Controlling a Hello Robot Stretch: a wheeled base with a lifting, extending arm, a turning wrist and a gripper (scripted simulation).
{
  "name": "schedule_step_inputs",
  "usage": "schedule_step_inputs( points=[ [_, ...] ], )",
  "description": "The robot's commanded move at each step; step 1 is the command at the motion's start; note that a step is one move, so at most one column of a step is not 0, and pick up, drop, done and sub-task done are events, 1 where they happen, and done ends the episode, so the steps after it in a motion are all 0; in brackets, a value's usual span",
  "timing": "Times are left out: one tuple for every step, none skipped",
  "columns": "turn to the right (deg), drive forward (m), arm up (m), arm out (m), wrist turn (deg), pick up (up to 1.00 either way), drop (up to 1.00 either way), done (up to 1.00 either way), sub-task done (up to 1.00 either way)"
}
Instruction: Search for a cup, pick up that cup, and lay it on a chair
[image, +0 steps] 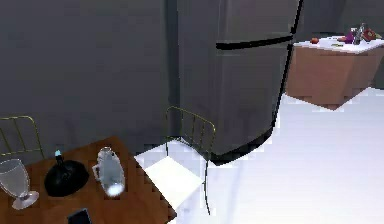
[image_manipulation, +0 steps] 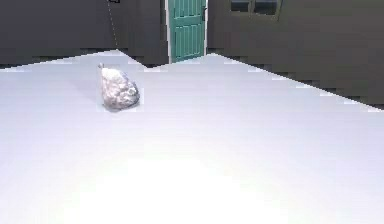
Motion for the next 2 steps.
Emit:
schedule_step_inputs(
  points=[
    [0.0,0.35,0.00,0.00,0.0,0.00,0.00,0.00,0.00],
    [-45.0,0.00,0.00,0.00,0.0,0.00,0.00,0.00,0.00]
  ],
)
